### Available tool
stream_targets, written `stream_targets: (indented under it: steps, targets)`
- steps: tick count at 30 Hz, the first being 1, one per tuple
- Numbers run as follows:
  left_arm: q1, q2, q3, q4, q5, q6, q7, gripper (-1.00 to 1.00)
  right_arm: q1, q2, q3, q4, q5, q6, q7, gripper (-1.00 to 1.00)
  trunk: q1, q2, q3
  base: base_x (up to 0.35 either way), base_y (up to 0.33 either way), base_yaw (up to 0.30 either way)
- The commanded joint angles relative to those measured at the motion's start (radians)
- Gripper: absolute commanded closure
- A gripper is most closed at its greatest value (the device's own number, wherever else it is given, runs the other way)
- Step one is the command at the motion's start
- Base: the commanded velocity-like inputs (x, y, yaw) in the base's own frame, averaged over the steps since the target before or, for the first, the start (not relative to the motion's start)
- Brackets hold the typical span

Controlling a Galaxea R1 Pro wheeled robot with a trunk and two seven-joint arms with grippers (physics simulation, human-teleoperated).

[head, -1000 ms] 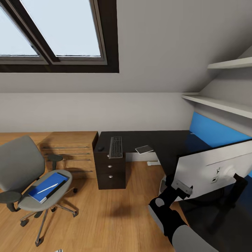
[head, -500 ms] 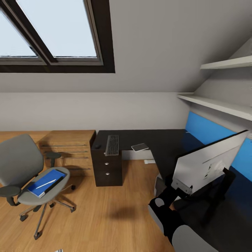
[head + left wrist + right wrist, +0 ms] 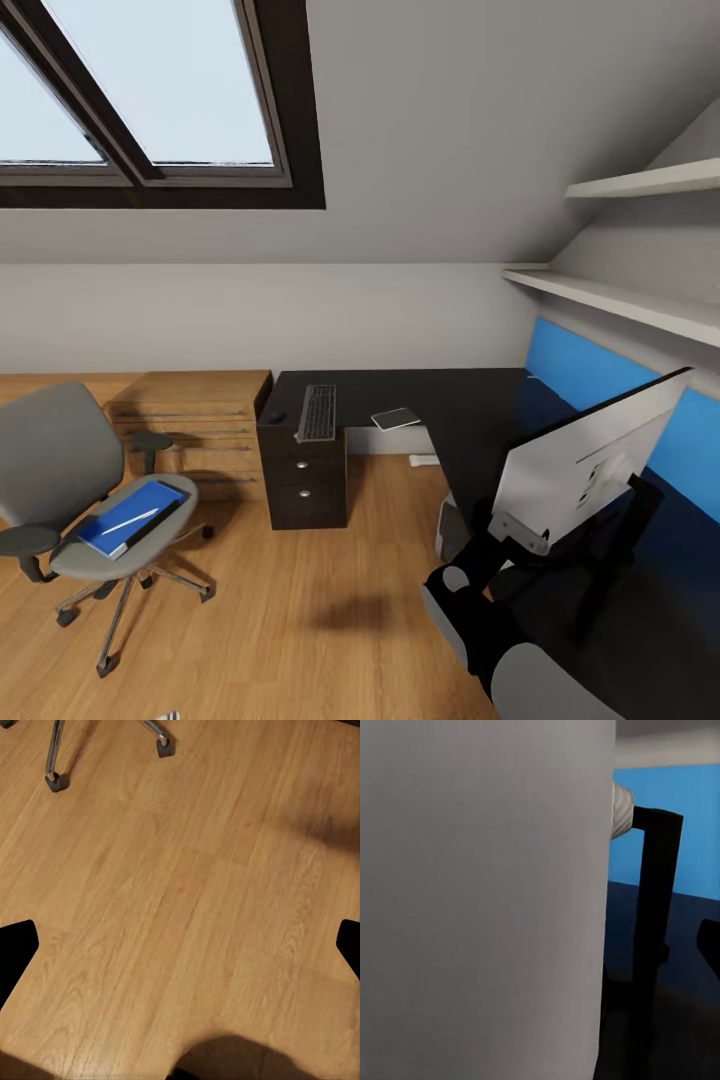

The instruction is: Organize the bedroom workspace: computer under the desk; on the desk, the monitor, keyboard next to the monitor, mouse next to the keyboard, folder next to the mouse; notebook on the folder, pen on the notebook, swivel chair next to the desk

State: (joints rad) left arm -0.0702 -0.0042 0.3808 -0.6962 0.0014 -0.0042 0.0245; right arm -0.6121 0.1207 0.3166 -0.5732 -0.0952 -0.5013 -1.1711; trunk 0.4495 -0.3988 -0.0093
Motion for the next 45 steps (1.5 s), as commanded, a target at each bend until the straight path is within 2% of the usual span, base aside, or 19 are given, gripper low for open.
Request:
stream_targets:
  steps: [1,8,19,38,45]
  targets:
    - [0.0,0.0,0.001,0.0,0.0,0.0,0.002,-1.0,-0.001,-0.001,0.008,-0.001,-0.009,-0.005,-0.003,-1.0,0.0,-0.001,-0.001,-0.002,-0.001,0.0]
    - [0.0,0.0,0.001,0.0,0.0,0.0,0.002,-1.0,-0.001,-0.001,0.01,-0.001,-0.008,-0.005,-0.002,-1.0,0.0,-0.001,-0.001,-0.03,0.0,0.0]
    - [0.0,0.0,0.001,0.0,0.0,0.0,0.002,-1.0,-0.001,0.0,0.011,-0.001,-0.009,-0.005,0.0,-1.0,0.0,-0.001,-0.001,-0.185,0.0,0.0]
    - [0.0,0.0,0.001,0.0,0.0,0.001,0.002,-1.0,-0.001,0.004,0.016,-0.011,-0.009,-0.011,0.005,-1.0,0.0,-0.001,-0.001,-0.007,0.0,0.0]
    - [0.0,0.0,0.001,0.0,0.0,0.001,0.002,-1.0,-0.001,0.005,0.016,-0.01,-0.009,-0.011,0.005,-1.0,0.0,-0.001,-0.001,-0.087,-0.116,0.0]
